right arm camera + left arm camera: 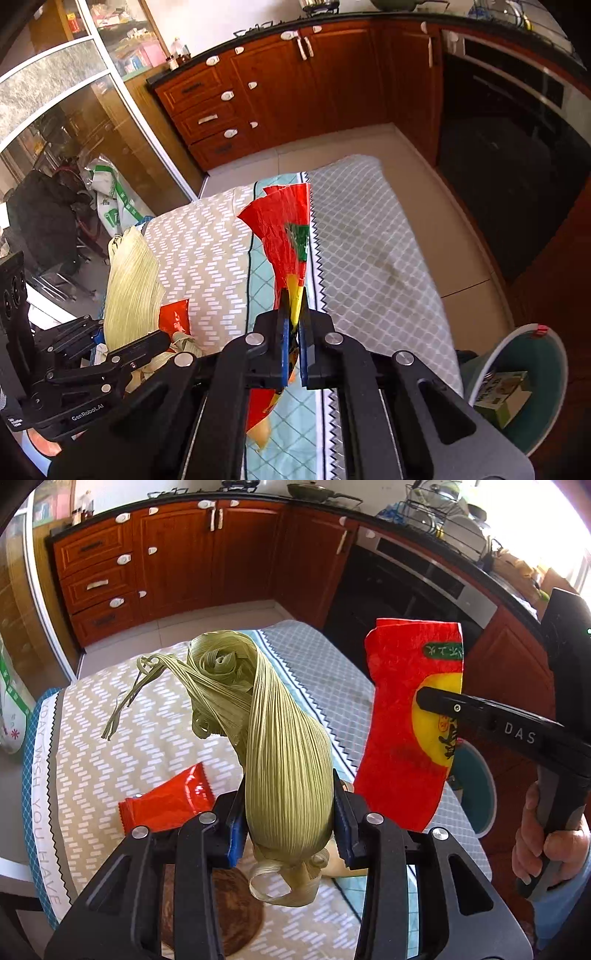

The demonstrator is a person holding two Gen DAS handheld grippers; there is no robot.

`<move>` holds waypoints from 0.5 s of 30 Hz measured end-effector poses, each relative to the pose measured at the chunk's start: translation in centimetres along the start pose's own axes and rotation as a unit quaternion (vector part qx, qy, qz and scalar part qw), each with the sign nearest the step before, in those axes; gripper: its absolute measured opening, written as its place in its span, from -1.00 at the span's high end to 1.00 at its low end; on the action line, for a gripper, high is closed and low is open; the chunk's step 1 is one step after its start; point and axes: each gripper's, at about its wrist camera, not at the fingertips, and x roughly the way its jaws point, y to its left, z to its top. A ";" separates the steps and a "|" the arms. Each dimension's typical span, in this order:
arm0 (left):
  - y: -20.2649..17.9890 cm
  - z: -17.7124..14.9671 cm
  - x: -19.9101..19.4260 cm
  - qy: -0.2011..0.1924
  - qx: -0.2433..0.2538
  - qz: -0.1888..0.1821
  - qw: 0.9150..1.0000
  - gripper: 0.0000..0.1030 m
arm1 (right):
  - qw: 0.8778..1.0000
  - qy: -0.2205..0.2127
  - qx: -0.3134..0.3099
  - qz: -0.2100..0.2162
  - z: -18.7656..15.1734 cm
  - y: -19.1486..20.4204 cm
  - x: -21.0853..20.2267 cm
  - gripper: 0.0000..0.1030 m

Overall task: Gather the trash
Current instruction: 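Carry the corn husk and red wrapper over the bin and open both grippers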

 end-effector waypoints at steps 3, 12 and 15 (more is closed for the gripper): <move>-3.0 -0.1 -0.3 0.000 0.022 -0.012 1.000 0.24 | 1.000 -0.020 0.015 -0.019 -0.6 -2.8 -3.0 0.92; -13.5 0.0 0.7 0.013 0.100 -0.063 0.993 0.24 | 0.987 -0.061 0.098 -0.108 -5.0 -15.8 -11.4 0.92; -17.2 -0.3 1.8 0.025 0.129 -0.078 0.988 0.24 | 0.980 -0.060 0.126 -0.140 -7.4 -19.7 -12.7 0.92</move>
